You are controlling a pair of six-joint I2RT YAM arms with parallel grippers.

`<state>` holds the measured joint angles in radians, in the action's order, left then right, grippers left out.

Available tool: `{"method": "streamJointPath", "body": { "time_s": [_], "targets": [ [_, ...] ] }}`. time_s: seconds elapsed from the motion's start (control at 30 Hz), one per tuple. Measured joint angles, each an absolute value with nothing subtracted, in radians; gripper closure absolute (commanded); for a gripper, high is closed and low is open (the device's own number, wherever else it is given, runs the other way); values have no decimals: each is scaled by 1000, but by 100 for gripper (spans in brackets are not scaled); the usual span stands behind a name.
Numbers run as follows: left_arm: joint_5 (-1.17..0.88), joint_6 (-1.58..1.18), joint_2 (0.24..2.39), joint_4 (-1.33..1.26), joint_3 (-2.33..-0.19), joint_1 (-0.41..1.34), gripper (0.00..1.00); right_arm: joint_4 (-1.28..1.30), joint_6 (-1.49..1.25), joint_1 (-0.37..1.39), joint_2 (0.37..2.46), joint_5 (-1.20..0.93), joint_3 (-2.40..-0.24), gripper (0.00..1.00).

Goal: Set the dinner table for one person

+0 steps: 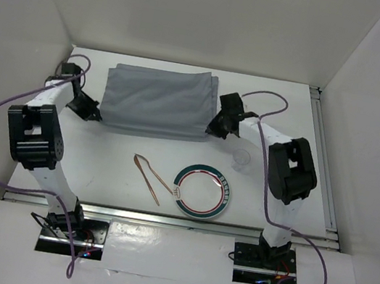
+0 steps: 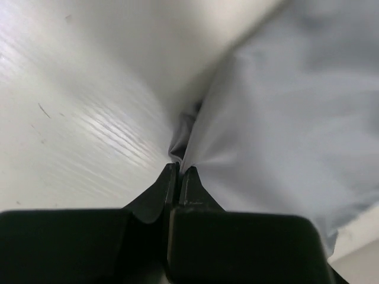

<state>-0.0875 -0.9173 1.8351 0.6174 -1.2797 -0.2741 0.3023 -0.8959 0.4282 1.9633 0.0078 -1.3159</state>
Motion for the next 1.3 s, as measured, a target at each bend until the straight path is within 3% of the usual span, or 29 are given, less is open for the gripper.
{"method": "streamJointPath", "body": {
  "time_s": [0.13, 0.33, 0.5, 0.67, 1.03, 1.17, 1.3],
  "targets": [
    [-129, -871, 1754, 697, -1473, -277, 100, 344, -828, 425, 1853, 41, -1420, 100],
    [-242, -810, 1552, 739, -1770, -284, 100, 346, -748, 418, 1508, 65, -1517, 100],
    [-337, -786, 1385, 778, -1836, -286, 100, 364, -711, 416, 1290, 66, -1541, 100],
    [-409, -781, 1345, 817, -1890, -286, 100, 430, -683, 416, 1200, 70, -1570, 100],
    [-562, -763, 1508, 769, -1944, -288, 100, 457, -618, 411, 1255, 112, -1652, 100],
    [-584, -761, 1687, 755, -2038, -286, 100, 418, -577, 402, 1414, 130, -1743, 100],
    [-587, -763, 1905, 754, -2262, -265, 100, 366, -549, 351, 1599, 115, -1858, 100]
  ]
}}
